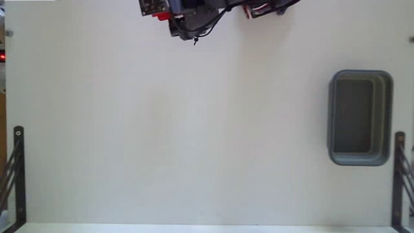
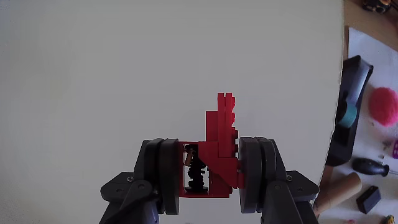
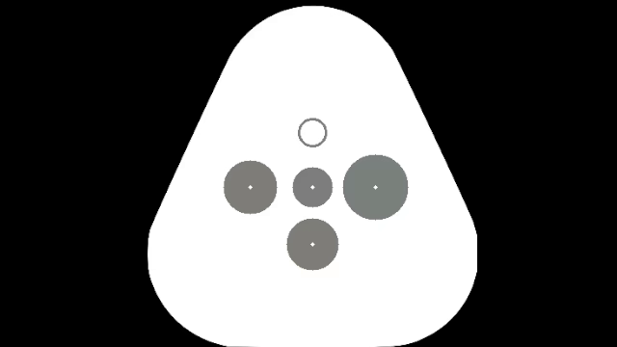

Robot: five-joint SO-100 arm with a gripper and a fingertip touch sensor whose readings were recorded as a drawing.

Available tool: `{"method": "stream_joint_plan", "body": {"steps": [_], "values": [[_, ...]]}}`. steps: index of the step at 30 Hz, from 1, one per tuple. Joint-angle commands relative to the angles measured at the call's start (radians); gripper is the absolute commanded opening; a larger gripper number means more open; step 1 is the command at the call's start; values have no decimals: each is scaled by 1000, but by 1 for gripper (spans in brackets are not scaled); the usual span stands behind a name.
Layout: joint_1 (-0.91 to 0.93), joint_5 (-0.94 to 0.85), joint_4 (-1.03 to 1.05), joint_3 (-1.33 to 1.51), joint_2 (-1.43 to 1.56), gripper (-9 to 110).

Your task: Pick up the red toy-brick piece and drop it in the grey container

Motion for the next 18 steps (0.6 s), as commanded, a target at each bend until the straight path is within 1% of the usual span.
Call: {"method": "stream_joint_plan", "body": {"steps": [1, 18], "values": [[23, 5, 37, -93, -9, 48], [23, 5, 195, -351, -110, 48]]}}
